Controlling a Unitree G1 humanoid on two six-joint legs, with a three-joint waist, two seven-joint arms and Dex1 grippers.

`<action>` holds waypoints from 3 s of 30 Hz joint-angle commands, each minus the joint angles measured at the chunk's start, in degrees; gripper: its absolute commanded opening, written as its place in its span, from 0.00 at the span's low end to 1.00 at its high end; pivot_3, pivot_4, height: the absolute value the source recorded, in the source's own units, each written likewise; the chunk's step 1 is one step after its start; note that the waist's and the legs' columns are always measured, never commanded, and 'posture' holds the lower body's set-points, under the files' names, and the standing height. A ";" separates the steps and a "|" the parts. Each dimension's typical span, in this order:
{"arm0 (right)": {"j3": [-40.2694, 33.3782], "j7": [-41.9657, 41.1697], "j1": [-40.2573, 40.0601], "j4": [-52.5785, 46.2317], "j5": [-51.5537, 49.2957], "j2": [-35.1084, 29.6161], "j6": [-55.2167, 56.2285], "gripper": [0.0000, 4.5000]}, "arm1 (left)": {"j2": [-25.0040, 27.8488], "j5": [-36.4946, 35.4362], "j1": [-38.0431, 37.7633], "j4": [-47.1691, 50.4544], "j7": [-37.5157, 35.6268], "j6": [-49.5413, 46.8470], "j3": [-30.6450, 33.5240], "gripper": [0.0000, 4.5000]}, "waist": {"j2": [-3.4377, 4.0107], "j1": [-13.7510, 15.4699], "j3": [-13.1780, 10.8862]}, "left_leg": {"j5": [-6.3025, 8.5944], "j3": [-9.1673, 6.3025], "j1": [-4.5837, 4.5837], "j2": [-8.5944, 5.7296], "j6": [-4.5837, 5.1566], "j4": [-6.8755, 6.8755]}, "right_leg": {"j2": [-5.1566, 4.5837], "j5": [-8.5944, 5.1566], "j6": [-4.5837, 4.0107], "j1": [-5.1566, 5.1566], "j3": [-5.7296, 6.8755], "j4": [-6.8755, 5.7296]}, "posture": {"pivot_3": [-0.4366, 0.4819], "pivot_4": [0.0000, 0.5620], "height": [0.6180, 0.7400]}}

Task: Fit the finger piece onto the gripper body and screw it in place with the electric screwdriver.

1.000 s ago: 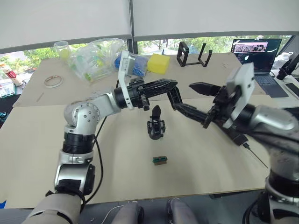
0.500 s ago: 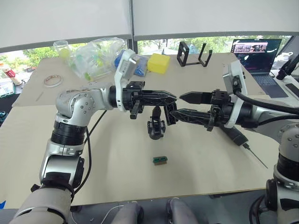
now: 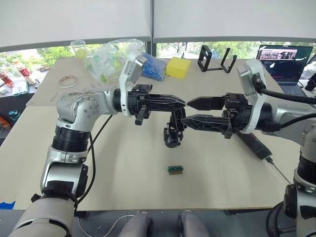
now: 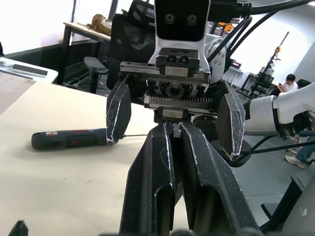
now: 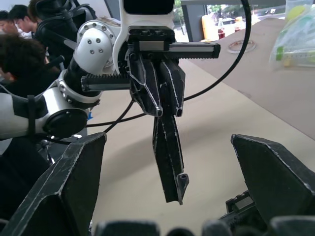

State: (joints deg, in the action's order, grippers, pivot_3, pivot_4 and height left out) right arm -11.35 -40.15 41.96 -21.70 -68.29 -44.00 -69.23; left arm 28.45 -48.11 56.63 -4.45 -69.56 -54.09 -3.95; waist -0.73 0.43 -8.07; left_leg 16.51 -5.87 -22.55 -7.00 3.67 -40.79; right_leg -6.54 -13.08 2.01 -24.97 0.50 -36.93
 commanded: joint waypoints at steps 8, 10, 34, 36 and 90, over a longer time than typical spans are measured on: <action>1.73 0.47 3.00 1.01 -1.74 0.80 0.45 1.00 | -1.26 0.54 2.00 0.72 -0.93 0.04 0.73 0.00 | 0.00 -0.08 0.00 | -0.02 0.01 -0.03 0.03 -0.03 0.01 | -0.01 0.00 0.00 -0.06 -0.06 -0.14 | 0.48 0.27 1.00; 2.16 0.23 2.86 1.07 -1.45 0.84 0.56 1.00 | -1.28 0.58 2.04 0.63 -1.09 0.07 0.71 0.00 | 0.00 -0.05 0.00 | -0.02 0.00 -0.06 0.02 -0.03 0.00 | -0.01 0.00 0.00 -0.07 -0.05 -0.14 | 0.48 0.27 1.00; 9.48 -9.00 8.00 1.93 6.87 -2.81 2.34 0.59 | -2.08 2.19 1.92 1.02 -2.67 0.67 0.05 0.00 | 0.00 -0.36 0.00 | -0.03 0.00 -0.19 0.02 -0.04 -0.02 | -0.01 0.00 0.00 -0.16 -0.04 -0.16 | 0.48 0.27 1.00; 9.42 -9.76 7.50 1.98 7.65 -2.88 2.63 0.59 | -2.08 2.11 1.97 1.08 -2.64 0.48 0.18 0.00 | 0.00 -0.33 0.00 | -0.03 0.00 -0.23 0.02 -0.04 -0.03 | -0.01 0.00 0.00 -0.17 -0.03 -0.17 | 0.48 0.27 1.00; 15.39 -24.21 -9.39 6.02 35.88 3.46 39.77 0.07 | -14.65 44.71 -2.30 -51.52 -4.14 67.48 -9.98 1.00 | -0.01 -0.02 0.00 | -0.06 0.02 -0.37 -0.07 -0.04 -0.17 | 0.04 0.02 0.05 -0.29 0.22 -0.22 | 0.48 0.27 1.00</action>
State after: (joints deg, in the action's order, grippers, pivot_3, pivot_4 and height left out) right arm 5.95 -63.75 32.51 -14.36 -32.14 -39.96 -30.37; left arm 14.28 -3.45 52.35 -55.51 -74.13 12.19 -15.13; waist -0.74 0.42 -8.07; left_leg 16.46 -5.85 -22.92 -7.08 3.64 -40.97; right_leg -6.50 -13.06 2.06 -25.26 0.72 -37.15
